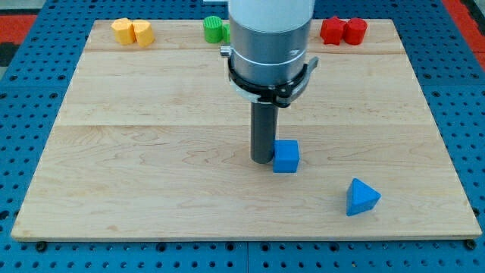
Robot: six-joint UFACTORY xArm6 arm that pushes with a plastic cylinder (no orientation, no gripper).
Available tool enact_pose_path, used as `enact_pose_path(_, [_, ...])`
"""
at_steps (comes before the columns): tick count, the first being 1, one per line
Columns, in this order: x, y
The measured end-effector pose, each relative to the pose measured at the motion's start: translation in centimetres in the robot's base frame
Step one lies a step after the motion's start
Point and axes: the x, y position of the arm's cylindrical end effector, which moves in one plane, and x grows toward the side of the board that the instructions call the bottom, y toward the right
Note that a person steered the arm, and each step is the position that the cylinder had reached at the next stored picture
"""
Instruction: Move the green star to the centre of the board
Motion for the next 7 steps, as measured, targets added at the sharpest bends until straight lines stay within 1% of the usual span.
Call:
enact_pose_path(1, [-0.3, 2.3])
enact_pose_path(2, [-2.8, 3.0])
enact_pose_path(5, [-19.1, -1.9])
enact_pose_path(7, [-26.9, 2.7])
